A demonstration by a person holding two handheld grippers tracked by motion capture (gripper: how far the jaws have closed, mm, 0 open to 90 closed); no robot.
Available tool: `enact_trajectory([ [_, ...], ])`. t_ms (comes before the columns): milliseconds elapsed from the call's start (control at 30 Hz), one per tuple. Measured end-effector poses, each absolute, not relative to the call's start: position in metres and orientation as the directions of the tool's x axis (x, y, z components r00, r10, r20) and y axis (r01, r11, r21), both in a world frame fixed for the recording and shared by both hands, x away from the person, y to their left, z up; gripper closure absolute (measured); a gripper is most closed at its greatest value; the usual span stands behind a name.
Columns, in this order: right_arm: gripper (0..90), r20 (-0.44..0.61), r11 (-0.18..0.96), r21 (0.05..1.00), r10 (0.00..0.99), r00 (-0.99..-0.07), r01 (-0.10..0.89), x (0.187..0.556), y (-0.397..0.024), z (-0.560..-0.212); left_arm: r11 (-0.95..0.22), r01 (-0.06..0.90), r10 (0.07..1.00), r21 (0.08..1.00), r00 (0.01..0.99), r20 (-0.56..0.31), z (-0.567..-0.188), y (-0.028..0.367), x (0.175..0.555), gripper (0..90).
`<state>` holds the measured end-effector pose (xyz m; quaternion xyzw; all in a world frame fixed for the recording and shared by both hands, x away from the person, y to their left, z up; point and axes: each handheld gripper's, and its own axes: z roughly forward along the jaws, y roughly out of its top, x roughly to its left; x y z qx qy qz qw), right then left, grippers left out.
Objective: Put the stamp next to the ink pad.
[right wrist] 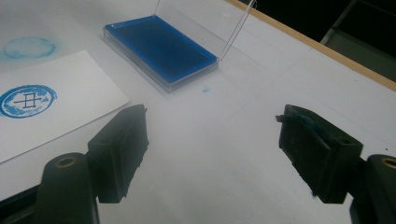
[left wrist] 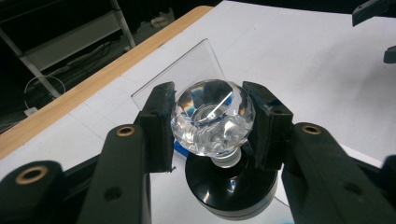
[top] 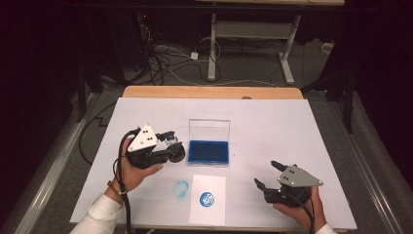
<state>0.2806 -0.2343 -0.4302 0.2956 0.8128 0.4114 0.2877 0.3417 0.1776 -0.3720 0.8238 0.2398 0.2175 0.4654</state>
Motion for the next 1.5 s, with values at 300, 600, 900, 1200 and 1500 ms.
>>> enact_trajectory([
  [300,24.5,-0.229,0.492,0.835,0.718,-0.657,0.247,0.279,-0.235,-0.431,-0.472,0.213,0.615,0.855,0.775,0.147,-0.377,0.175,0.356,55.1],
  [600,24.4,-0.225,0.499,0.827,0.715,-0.662,0.259,0.281,-0.232,-0.434,-0.488,0.233,0.631,0.841,0.76,0.156,-0.385,0.177,0.373,55.0],
  [900,24.5,-0.226,0.509,0.819,0.71,-0.667,0.265,0.282,-0.231,-0.436,-0.501,0.276,0.649,0.821,0.747,0.145,-0.4,0.176,0.394,55.0],
  [1200,24.5,-0.23,0.517,0.814,0.706,-0.67,0.265,0.283,-0.231,-0.437,-0.52,0.306,0.655,0.797,0.742,0.143,-0.416,0.169,0.405,54.9],
  [1500,24.5,-0.239,0.535,0.802,0.695,-0.679,0.265,0.283,-0.229,-0.439,-0.574,0.314,0.64,0.756,0.748,0.175,-0.434,0.161,0.409,54.9],
])
